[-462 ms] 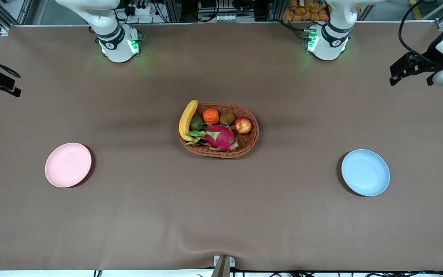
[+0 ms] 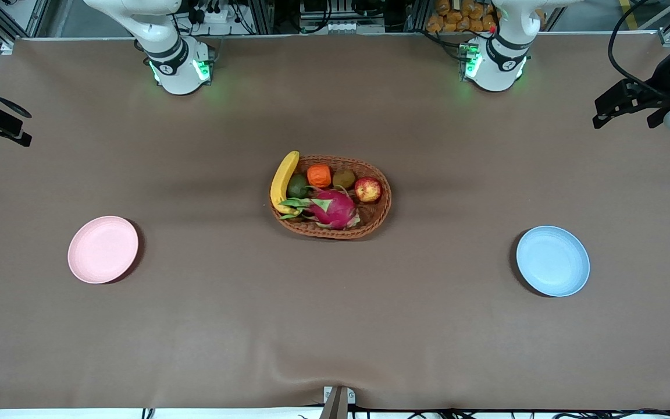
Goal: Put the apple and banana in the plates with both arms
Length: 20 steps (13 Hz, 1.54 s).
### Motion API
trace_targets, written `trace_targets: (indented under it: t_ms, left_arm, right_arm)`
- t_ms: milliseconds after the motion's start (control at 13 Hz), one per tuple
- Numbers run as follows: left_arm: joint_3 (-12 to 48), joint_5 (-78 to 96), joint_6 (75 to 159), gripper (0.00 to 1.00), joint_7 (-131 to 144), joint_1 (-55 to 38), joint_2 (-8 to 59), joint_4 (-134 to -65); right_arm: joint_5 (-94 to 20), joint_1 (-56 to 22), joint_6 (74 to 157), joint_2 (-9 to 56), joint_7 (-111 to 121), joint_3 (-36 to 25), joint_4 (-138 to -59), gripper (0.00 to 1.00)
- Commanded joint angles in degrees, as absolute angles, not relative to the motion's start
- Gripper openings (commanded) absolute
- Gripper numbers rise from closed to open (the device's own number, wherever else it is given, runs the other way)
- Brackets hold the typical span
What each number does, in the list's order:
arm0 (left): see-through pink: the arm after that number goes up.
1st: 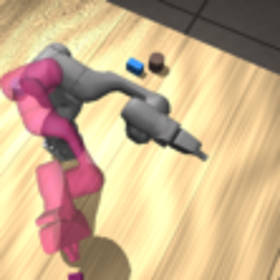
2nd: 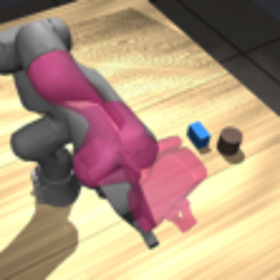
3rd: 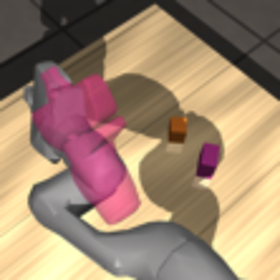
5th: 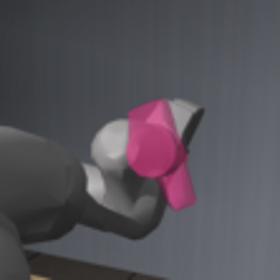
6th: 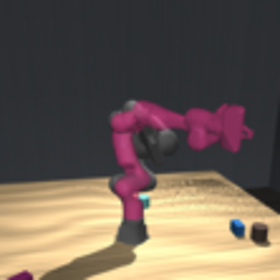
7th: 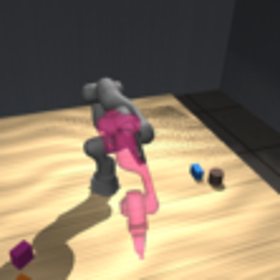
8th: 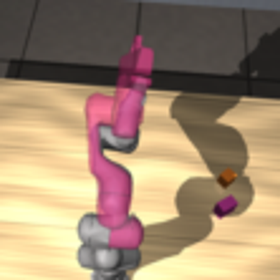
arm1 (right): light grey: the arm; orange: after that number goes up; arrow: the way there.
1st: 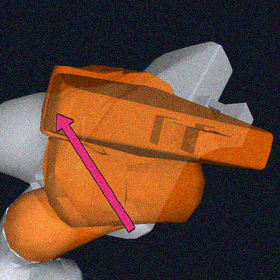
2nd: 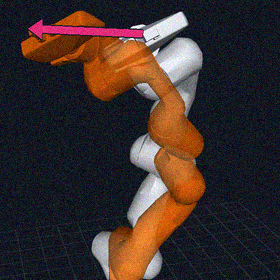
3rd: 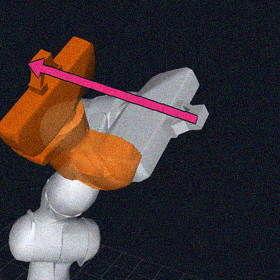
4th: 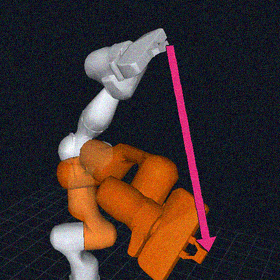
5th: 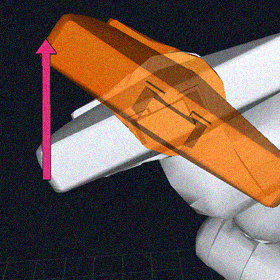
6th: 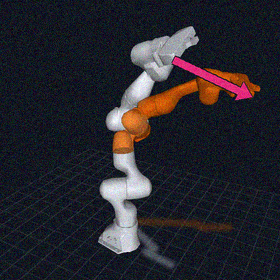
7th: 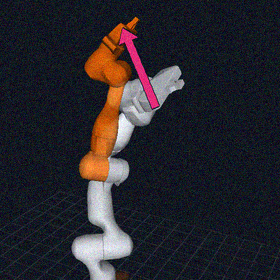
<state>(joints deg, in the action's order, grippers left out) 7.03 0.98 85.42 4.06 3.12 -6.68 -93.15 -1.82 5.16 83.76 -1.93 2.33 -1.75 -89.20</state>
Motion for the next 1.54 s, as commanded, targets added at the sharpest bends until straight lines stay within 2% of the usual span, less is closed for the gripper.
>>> trace_targets:
  t_ms: [0,231,538,769,1000,1154,1462]
  left_arm:
    - [7.47,2.20,84.81,1.00,3.25,2.73,-5.20,-93.16]
    - [11.68,2.20,88.84,1.00,4.91,2.20,-0.54,-94.65]
    - [19.75,2.20,104.20,1.00,18.66,2.11,3.42,-104.74]
    - [26.36,0.62,112.22,1.00,35.63,0.45,8.94,-106.79]
    - [26.37,-4.30,115.21,1.00,48.47,-6.92,14.83,-106.61]
    - [26.37,-5.01,119.07,1.00,55.78,-9.39,18.44,-106.52]
    - [26.28,-12.63,122.52,1.00,70.80,-15.90,25.21,-105.82]
  right_arm:
    - [-0.70,5.80,82.79,-2.29,2.02,-1.14,-88.68,1.00]
    - [-0.70,5.71,82.79,-2.29,1.93,-1.05,-88.68,1.00]
    - [-1.31,5.45,83.41,-1.59,1.50,-0.88,-88.59,1.00]
    - [-1.58,0.90,85.68,1.13,1.23,-0.97,-88.68,1.00]
    - [-1.76,-2.98,88.93,5.70,2.01,-1.05,-88.59,1.00]
    - [-1.93,-3.25,87.37,8.07,1.94,-1.05,-89.04,1.00]
    - [-3.34,-3.25,83.59,8.35,2.29,-0.97,-89.38,1.00]
